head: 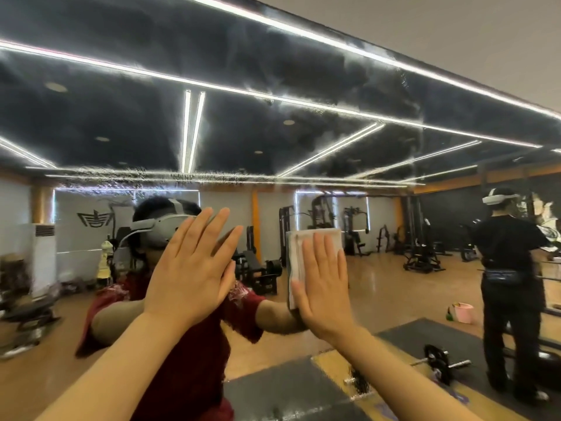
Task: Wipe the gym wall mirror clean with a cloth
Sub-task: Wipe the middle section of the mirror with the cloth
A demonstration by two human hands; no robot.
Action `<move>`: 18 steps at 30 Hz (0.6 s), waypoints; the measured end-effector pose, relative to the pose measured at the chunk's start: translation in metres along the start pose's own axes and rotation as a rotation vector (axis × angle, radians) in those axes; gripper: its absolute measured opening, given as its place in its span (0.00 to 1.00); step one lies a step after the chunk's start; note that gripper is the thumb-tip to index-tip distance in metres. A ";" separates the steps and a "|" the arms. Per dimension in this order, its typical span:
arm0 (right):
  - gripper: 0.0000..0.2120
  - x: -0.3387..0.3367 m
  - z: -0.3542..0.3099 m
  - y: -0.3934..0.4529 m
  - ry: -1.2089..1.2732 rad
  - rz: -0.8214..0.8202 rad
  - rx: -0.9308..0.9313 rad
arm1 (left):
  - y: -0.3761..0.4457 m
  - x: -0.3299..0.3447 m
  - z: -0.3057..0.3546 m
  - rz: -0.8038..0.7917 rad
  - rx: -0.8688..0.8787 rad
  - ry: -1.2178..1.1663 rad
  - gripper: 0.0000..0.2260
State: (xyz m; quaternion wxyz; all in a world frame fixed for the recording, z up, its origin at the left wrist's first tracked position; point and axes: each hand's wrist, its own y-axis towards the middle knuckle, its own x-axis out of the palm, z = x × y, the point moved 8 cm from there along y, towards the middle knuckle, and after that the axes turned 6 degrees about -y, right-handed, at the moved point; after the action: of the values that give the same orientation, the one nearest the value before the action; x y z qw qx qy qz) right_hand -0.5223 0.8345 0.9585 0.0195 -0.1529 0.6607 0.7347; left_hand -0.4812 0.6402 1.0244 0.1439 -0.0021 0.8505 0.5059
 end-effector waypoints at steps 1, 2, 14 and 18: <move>0.32 -0.002 0.005 0.013 -0.005 -0.010 0.003 | 0.000 0.001 0.000 -0.003 0.000 -0.001 0.25; 0.32 -0.007 0.011 0.037 -0.015 -0.007 0.022 | 0.000 0.001 0.000 -0.004 0.002 -0.003 0.25; 0.32 -0.015 -0.025 0.059 -0.017 0.024 -0.104 | -0.001 -0.009 -0.004 0.007 -0.017 -0.071 0.23; 0.32 -0.008 -0.035 0.023 -0.069 -0.019 -0.230 | -0.015 -0.021 -0.021 0.032 -0.033 -0.087 0.21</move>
State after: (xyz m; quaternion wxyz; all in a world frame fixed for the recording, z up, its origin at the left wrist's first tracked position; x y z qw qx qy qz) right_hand -0.5130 0.7988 0.9794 0.0314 -0.1350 0.5695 0.8102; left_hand -0.4636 0.6113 1.0264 0.1729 0.0311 0.8350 0.5215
